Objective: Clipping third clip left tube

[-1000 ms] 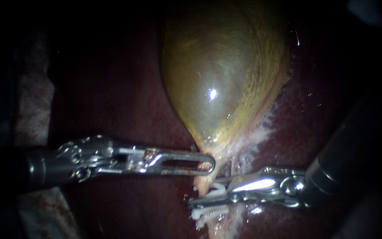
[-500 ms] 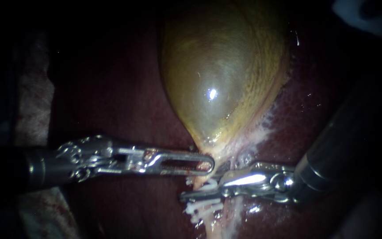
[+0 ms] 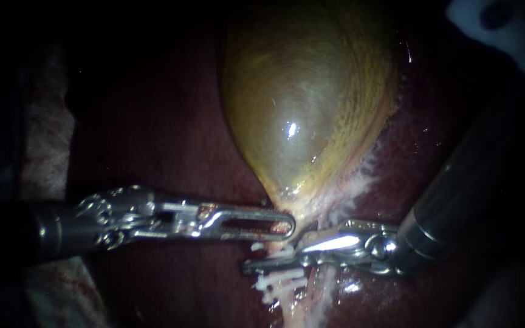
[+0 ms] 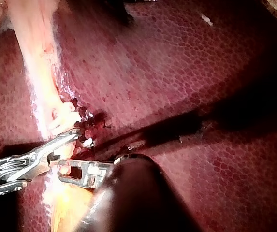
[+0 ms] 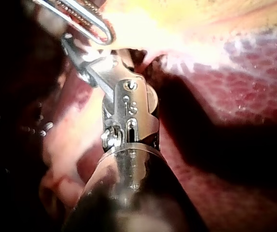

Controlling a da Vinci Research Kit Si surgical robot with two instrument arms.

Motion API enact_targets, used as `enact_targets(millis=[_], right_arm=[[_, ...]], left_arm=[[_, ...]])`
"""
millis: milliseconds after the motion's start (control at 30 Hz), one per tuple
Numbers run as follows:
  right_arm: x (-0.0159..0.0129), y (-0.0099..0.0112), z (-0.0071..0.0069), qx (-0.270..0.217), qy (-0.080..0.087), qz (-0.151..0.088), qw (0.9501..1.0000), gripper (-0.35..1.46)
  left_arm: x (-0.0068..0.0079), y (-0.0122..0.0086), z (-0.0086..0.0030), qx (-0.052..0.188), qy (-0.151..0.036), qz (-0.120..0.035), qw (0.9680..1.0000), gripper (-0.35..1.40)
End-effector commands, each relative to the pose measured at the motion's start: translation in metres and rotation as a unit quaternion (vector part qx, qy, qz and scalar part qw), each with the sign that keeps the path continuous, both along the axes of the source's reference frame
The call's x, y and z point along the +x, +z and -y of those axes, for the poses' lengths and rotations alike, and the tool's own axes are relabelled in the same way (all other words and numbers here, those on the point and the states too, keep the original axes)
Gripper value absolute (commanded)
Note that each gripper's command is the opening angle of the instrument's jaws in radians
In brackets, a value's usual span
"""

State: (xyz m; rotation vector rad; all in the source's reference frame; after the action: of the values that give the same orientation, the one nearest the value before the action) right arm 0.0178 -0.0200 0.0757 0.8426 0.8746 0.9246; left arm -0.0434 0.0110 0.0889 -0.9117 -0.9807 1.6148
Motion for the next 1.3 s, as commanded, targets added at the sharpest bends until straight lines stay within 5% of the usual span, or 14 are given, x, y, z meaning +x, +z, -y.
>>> enact_targets(millis=[33, 400, 633, 1300], right_arm=[[0.0, 0.0, 0.0, 0.0, 0.0, 0.0, 1.0, 0.4], [-0.0005, 0.0001, -0.0002, 0.0, -0.001, 0.0, 1.0, 0.23], [-0.0018, 0.0001, -0.0005, 0.0, -0.004, -0.002, 1.0, -0.35], [-0.002, 0.0005, -0.0003, -0.001, -0.005, -0.003, 1.0, -0.35]], left_arm=[[0.0, 0.0, 0.0, 0.0, 0.0, 0.0, 1.0, -0.35], [0.0, 0.0, 0.0, 0.0, 0.0, 0.0, 1.0, -0.35], [-0.0001, 0.0, 0.0, 0.0, 0.0, 0.0, 1.0, -0.35], [-0.0001, 0.0, 0.0, 0.0, 0.0, 0.0, 1.0, -0.35]])
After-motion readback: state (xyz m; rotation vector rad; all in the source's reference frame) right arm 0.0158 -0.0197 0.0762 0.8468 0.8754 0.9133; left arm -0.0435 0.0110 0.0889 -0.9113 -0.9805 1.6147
